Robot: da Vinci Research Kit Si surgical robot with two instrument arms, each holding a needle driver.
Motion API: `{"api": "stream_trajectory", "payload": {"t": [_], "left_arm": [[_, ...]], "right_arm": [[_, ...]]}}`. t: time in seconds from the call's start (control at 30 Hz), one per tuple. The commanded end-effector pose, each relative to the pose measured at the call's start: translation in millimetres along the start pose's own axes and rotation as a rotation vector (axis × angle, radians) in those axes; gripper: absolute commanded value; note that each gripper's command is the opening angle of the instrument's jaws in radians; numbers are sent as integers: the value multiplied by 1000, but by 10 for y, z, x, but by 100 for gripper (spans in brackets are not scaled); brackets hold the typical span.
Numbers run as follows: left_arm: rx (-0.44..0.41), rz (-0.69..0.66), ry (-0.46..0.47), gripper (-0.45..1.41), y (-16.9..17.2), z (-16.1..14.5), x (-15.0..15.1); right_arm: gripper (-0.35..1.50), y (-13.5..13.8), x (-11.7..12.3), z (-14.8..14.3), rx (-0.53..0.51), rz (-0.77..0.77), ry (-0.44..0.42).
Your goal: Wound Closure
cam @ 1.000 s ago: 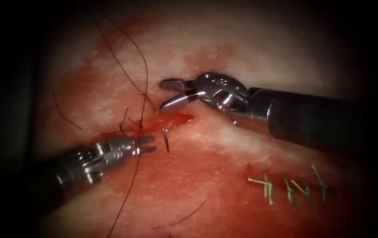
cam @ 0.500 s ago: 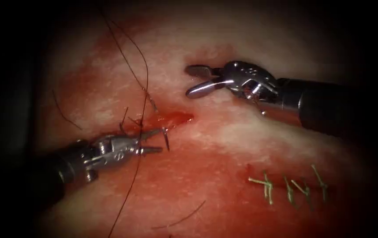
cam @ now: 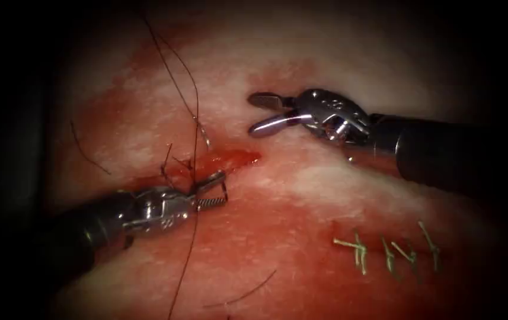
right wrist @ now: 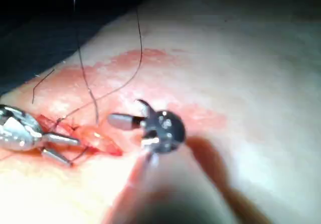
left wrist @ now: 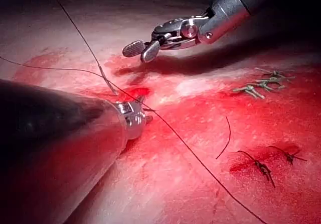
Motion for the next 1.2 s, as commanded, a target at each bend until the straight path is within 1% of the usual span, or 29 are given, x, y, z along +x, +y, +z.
{"api": "stream_trajectory", "payload": {"t": [0.03,0.1,0.17,0.23,0.3,0.4,0.6,0.7,0.77,0.8,0.83,0.9,0.97,1.03,1.13,1.2], "left_arm": [[1,7,-1,12,2,10,-4],[7,35,-2,12,6,14,-9],[10,38,-3,19,10,17,-13],[21,40,10,20,14,19,-15],[37,40,31,20,17,22,-14],[62,43,32,22,18,25,-12],[70,42,31,22,19,28,-10],[74,42,44,5,19,31,-8],[78,42,44,-22,19,33,-8],[81,41,45,-40,19,34,-9],[80,42,46,-45,19,34,-10],[78,43,57,-45,18,33,-12],[71,34,86,-45,18,31,-13],[58,-35,110,-45,18,30,-11],[36,-151,170,-45,16,27,-5],[11,-269,219,-45,12,24,1]], "right_arm": [[121,1,-4,8,2,3,1],[121,1,-6,8,3,1,2],[121,1,-7,8,2,-1,2],[121,1,-9,8,2,-2,2],[121,1,-9,8,2,-3,2],[121,2,-10,8,1,-3,2],[121,2,-11,7,1,-4,5],[121,3,-11,7,1,-4,5],[121,3,-11,7,0,2,5],[121,3,-12,7,0,2,5],[121,3,-12,7,0,2,5],[121,2,-12,7,-2,2,5],[121,1,-12,7,-3,2,8],[121,1,-12,7,-4,2,8],[121,1,-12,7,-5,1,8],[121,1,-13,7,-5,7,8]]}}
